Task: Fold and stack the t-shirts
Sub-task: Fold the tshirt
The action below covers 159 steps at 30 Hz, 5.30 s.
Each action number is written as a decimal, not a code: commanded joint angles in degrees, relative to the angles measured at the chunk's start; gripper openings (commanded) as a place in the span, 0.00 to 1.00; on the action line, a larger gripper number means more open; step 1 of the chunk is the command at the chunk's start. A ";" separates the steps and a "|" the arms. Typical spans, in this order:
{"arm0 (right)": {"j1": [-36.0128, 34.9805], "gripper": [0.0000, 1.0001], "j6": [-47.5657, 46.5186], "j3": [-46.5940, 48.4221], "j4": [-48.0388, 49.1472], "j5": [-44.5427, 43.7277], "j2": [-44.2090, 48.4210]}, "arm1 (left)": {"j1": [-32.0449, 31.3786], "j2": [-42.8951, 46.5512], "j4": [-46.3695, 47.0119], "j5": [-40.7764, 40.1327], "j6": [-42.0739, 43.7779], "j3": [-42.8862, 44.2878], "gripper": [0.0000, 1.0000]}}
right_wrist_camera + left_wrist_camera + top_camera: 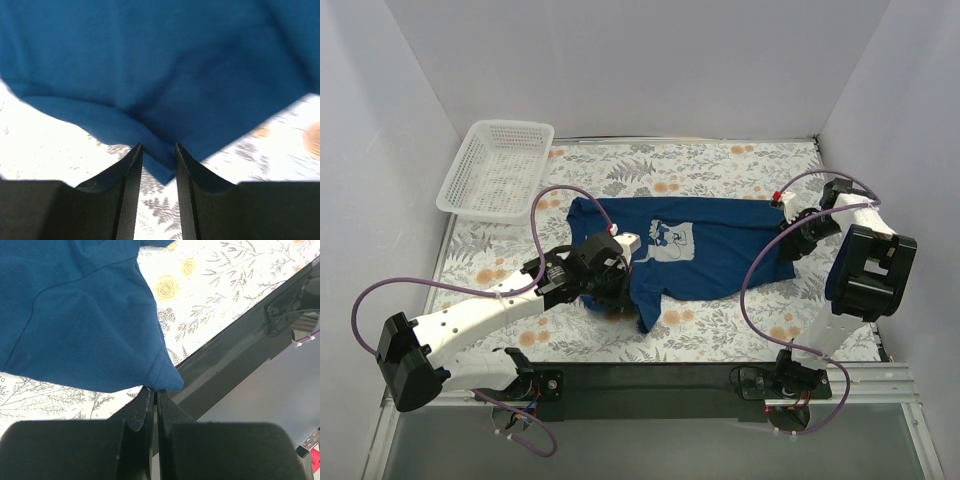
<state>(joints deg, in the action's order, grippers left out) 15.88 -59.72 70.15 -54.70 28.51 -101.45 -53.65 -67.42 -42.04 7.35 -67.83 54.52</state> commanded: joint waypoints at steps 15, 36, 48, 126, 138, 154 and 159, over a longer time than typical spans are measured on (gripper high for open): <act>-1.02 0.42 -1.26 -3.35 6.53 -3.46 7.41 | 1.27 0.53 1.61 3.37 1.57 -0.03 0.00; -2.34 0.01 -1.10 -1.68 8.73 -3.38 1.34 | 1.35 1.06 1.26 3.54 0.33 -0.03 0.00; 4.06 0.01 -2.94 -9.14 6.01 -0.65 23.11 | 3.02 9.93 1.25 2.75 -5.63 -2.75 0.00; 18.13 0.01 -7.86 -3.80 2.40 18.16 17.78 | 27.10 18.82 -2.96 19.10 -14.79 -14.79 0.00; 19.98 0.01 -9.44 -3.09 1.44 20.71 13.38 | 27.19 14.16 -4.81 20.33 -12.15 -13.22 0.00; 20.07 0.01 -24.03 -7.12 -8.06 15.00 14.17 | 27.19 15.11 -14.47 21.39 -10.21 -1.78 0.00; 20.07 0.01 -25.44 -9.41 -8.41 12.80 16.45 | 27.11 16.88 -15.79 20.86 -10.13 -3.98 0.00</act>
<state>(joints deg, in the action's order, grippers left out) 35.62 -81.97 61.63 -60.75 42.76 -88.09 -26.74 -51.90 -54.63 27.86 -78.43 51.27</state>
